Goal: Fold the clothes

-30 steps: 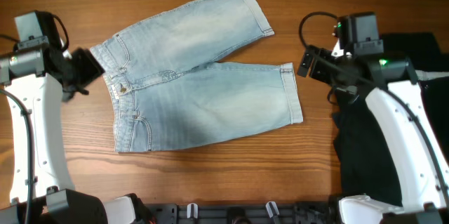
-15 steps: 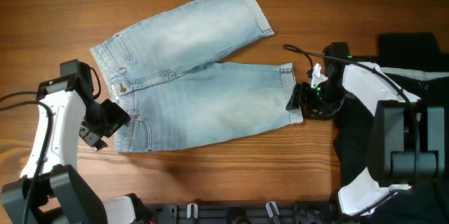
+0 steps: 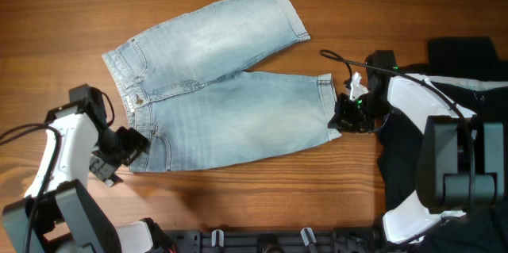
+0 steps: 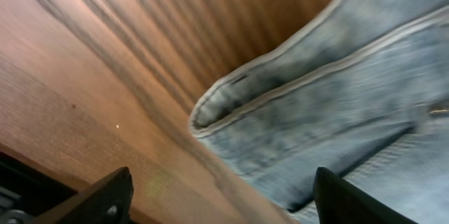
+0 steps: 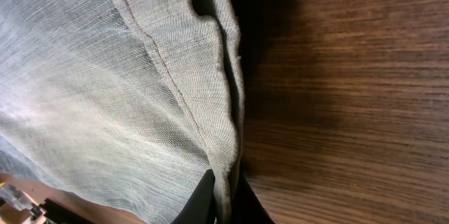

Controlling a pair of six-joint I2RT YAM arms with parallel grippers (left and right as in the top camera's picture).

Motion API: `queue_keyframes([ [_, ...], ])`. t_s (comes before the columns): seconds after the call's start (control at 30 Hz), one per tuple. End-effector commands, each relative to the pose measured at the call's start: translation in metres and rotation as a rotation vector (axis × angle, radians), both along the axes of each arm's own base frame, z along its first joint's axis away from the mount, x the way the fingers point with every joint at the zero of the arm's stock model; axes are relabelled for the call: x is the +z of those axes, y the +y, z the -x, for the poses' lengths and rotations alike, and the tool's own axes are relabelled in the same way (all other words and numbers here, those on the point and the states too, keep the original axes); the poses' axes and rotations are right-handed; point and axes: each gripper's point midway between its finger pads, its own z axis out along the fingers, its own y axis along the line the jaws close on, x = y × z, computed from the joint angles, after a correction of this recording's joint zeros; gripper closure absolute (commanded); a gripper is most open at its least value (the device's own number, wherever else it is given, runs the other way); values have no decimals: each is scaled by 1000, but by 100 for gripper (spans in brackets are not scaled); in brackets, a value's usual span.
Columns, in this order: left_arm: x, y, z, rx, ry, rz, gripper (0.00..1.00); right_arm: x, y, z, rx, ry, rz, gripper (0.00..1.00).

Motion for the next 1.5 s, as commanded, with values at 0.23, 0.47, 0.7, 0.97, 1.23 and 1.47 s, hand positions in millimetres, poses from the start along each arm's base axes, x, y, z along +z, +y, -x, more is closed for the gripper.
queue_keyframes([
  [0.23, -22, 3, -10, 14, -70, -5, 81, 13, 0, -11, 31, -71, 9, 93],
  [0.47, -20, -9, -21, -2, -127, 72, 24, 15, -57, -32, -116, -137, 256, 93],
  [0.7, -24, -41, -1, -28, -82, 213, 23, 17, -61, -33, -130, -143, 210, 89],
  [0.97, -27, -69, 16, 36, 4, 263, 44, 17, -61, -34, -126, -148, 211, 88],
  [1.23, -52, -56, 28, 208, 31, 141, 71, 17, -61, -34, -123, -151, 211, 88],
  [1.47, -42, -51, 28, 166, 17, 138, 96, 16, -60, -28, -117, -125, 210, 87],
])
